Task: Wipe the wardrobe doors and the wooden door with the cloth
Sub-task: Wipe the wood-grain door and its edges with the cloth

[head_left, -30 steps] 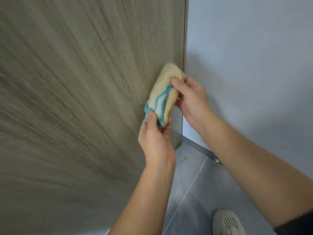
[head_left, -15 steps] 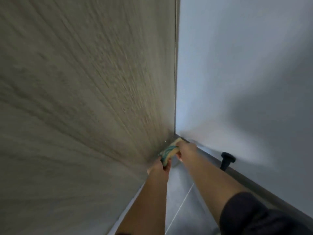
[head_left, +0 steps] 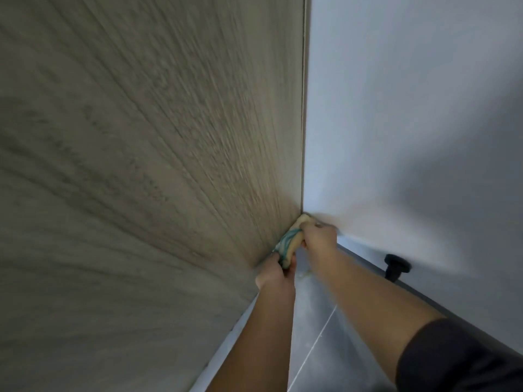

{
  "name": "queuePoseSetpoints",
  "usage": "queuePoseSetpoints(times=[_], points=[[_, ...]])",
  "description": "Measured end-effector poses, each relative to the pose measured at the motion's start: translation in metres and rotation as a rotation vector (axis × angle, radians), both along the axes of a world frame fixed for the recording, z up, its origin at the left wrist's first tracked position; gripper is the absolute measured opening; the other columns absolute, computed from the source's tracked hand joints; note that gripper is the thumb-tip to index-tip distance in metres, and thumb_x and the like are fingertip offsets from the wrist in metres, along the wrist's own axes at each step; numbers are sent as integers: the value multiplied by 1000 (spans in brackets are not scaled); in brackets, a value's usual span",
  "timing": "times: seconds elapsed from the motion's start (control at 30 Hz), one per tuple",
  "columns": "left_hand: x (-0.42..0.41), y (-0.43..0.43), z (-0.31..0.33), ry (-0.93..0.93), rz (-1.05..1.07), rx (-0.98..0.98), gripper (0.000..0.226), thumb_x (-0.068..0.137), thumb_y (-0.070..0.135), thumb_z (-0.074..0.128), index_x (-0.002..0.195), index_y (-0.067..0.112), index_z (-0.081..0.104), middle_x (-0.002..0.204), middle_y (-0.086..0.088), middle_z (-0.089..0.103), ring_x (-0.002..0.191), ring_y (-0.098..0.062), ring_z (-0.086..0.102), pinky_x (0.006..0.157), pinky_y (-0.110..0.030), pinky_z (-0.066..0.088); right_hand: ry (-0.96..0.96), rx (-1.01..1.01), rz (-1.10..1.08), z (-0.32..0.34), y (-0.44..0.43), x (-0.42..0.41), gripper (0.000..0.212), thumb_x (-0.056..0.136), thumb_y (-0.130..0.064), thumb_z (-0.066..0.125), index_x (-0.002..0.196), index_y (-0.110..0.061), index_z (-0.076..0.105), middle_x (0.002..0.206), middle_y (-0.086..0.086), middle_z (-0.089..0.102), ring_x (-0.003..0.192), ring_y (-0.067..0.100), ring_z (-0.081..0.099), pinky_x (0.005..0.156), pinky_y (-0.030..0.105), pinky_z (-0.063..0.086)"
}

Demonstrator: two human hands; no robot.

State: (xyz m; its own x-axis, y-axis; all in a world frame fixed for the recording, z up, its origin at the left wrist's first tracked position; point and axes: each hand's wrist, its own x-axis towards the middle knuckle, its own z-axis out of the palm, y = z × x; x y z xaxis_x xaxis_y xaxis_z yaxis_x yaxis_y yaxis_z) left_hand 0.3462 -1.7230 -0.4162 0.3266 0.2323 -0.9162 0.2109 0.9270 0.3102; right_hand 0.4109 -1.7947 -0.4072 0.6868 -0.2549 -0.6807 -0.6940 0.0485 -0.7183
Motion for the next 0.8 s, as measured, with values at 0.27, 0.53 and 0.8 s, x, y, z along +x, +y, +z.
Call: queuePoseSetpoints(times=[0.27,0.53,0.8], points=[[-7,0,112,-224,3,-14,26,96,9,58,115,-9,58,100,-21,62,75,-24,61,42,-21,53,-292,188,-150,99,6,-12,4,84,-14,66,86,-11,68,84,12,70,78,27,67,79,42,58],[-19,8,251,-462,-39,16,33,96,9,58,122,-11,57,98,-20,62,68,-21,60,40,-19,50,-478,342,-186,246,12,-23,14,88,-5,64,76,-11,62,78,8,64,76,24,63,75,37,55],[-50,20,406,-772,-39,-23,32,97,8,56,124,-8,55,105,-21,63,79,-24,62,47,-21,55,-768,357,-151,404,28,-42,18,90,-4,60,74,-10,62,74,7,62,72,22,61,66,33,53]])
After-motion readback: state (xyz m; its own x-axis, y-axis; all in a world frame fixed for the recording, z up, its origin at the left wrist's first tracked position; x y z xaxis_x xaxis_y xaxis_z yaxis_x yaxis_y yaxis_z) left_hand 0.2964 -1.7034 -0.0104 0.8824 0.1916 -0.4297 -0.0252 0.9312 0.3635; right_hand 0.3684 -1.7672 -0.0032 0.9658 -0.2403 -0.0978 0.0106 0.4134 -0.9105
